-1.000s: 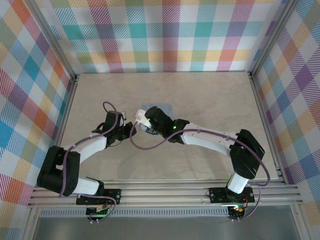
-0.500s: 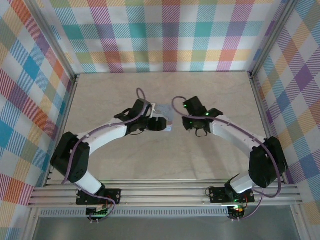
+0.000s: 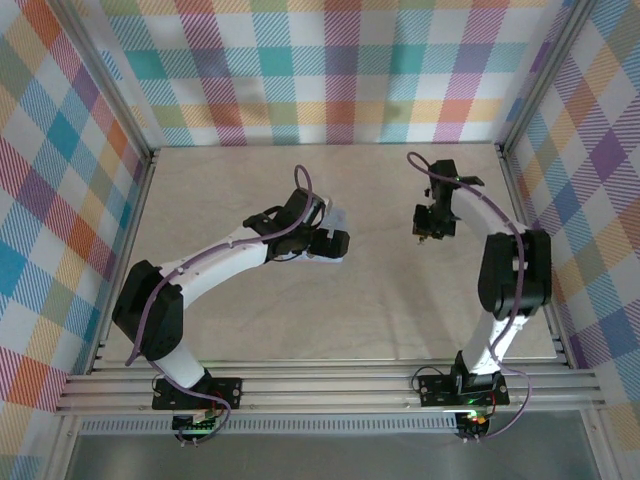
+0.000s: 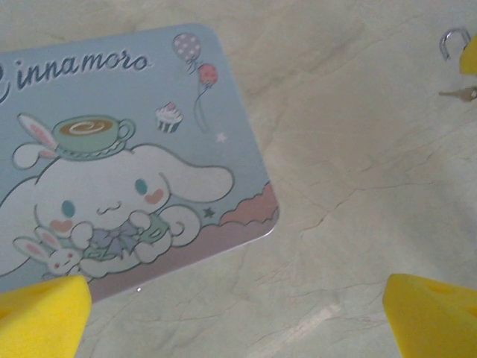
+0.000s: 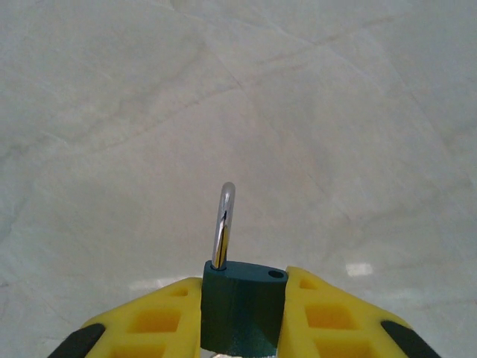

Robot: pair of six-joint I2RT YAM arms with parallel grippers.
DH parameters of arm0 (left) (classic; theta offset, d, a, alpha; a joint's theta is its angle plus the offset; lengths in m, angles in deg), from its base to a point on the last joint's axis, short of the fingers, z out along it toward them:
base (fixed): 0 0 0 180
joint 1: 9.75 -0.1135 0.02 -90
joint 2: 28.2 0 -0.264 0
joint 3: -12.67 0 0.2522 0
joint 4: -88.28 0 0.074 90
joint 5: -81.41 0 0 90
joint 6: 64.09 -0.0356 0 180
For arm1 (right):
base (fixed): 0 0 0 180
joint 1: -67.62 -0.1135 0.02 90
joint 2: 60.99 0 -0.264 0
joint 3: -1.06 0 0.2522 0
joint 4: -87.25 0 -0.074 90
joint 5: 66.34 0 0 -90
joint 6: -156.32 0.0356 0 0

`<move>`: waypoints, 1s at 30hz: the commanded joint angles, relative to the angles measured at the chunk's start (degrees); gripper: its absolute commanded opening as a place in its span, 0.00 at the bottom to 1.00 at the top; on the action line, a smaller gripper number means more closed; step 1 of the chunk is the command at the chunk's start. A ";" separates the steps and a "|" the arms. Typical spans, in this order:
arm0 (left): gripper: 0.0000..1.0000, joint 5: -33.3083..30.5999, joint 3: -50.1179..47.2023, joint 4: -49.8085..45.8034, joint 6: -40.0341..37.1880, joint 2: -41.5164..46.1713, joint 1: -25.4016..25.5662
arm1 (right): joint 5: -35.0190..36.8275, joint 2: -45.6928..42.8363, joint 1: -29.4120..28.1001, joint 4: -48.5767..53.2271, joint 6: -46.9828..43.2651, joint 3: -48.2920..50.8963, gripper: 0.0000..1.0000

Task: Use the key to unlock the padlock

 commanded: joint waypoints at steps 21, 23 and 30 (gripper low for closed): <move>1.00 -8.27 -8.37 -3.15 -2.93 11.99 0.81 | 2.99 2.84 -0.07 4.32 -5.00 -5.21 0.51; 1.00 -9.39 -8.95 -3.23 -3.49 12.94 0.84 | 3.29 0.46 -0.07 3.76 -5.09 -3.88 0.54; 1.00 -16.47 -10.24 -4.54 -5.73 16.38 0.41 | 2.87 -8.53 -0.07 1.11 -5.58 0.09 0.57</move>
